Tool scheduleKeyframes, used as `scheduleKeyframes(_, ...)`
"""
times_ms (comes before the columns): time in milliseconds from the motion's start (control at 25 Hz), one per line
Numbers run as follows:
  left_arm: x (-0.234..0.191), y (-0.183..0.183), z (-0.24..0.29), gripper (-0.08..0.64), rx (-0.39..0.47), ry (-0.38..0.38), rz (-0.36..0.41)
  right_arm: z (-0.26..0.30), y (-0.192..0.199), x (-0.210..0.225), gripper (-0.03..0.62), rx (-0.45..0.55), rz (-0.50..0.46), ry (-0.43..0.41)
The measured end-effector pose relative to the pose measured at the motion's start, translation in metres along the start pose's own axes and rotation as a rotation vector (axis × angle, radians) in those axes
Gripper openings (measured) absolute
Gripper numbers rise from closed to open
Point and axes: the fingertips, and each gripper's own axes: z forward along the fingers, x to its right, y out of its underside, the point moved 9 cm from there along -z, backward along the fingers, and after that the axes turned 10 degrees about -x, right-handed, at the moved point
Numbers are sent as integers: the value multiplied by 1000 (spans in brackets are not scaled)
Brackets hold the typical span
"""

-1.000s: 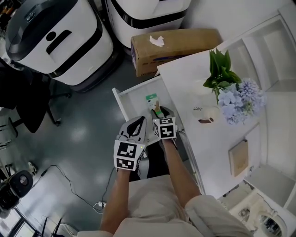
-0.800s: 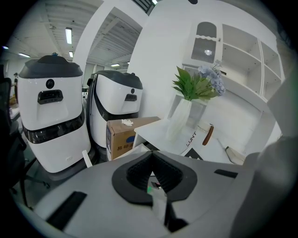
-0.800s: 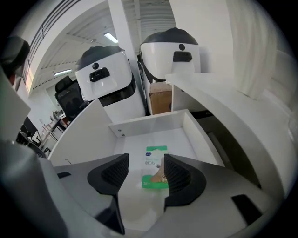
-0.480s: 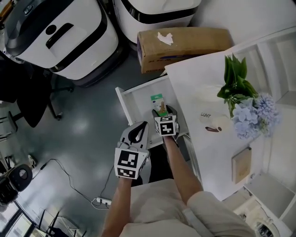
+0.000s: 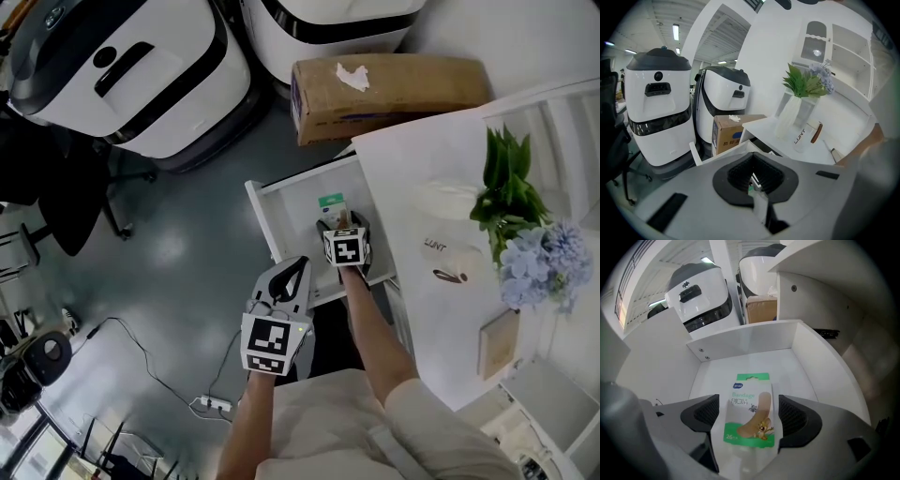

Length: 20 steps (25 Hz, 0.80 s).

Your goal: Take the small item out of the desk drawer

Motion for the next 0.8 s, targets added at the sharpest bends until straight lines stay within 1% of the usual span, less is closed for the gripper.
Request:
scheduleKeyframes(280,-10,3,0,17,-6,-9,-7,14,-4,2,391,-51,-26,15)
scheduleKeyframes(440,-12,4,0,17,-5,0,-34,12,-4,0,391,-48,-42,36)
scheduleKeyframes(640,-11,4,4,17,-6,7,-39,11,-4,-2,390,-71,-65,54)
scheduleKeyframes(760,-9,4,5,17,-9,13,-37,10,-4,-2,386,-67,-56,58)
scheduleKeyframes(800,-9,4,6,17,-9,15,-39,10,-4,-2,373,-57,-48,58)
